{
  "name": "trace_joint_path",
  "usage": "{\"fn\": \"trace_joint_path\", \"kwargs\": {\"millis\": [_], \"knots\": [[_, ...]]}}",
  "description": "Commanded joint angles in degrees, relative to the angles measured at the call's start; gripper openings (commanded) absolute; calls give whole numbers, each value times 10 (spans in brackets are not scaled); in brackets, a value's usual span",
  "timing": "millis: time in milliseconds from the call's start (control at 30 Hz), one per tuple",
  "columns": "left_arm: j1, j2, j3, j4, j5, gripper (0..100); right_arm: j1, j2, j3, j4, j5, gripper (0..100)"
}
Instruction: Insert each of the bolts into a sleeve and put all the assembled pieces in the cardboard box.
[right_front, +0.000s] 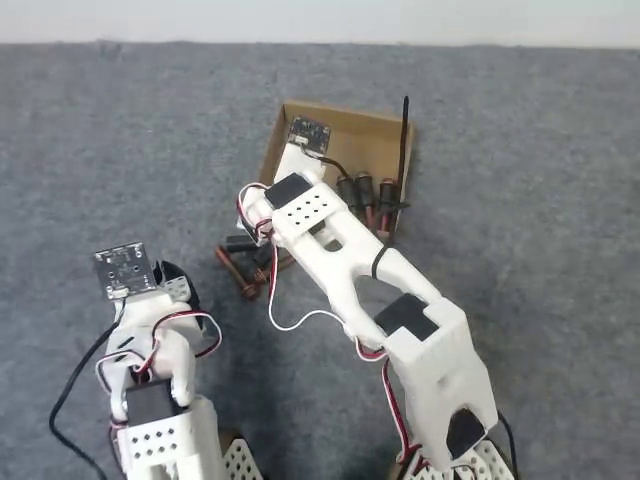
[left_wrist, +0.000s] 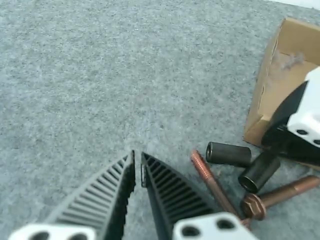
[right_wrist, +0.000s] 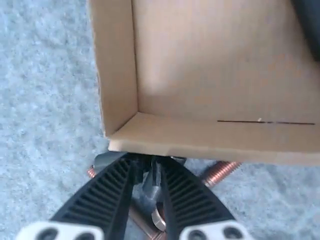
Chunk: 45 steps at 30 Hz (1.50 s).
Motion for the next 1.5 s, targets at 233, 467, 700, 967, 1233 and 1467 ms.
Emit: {"fn": "trace_joint_path", "kwargs": {"millis": [233, 467, 700, 967, 1233, 1467], "knots": [[25, 4, -7, -18, -6, 23, -22, -51, -28, 36, -8, 10], [25, 4, -7, -18, -6, 23, -22, -20, -28, 22, -54, 10], [25, 4, -7, -18, -6, 23, -22, -6, -28, 25, -55, 13], [25, 4, -7, -18, -6, 23, -22, 12, -28, 22, -84, 157], [25, 4, -7, -18, -6, 23, -29, 34, -31, 7, -85, 87], [25, 4, -7, -18, -6, 23, -36, 65, -31, -25, -84, 86]]}}
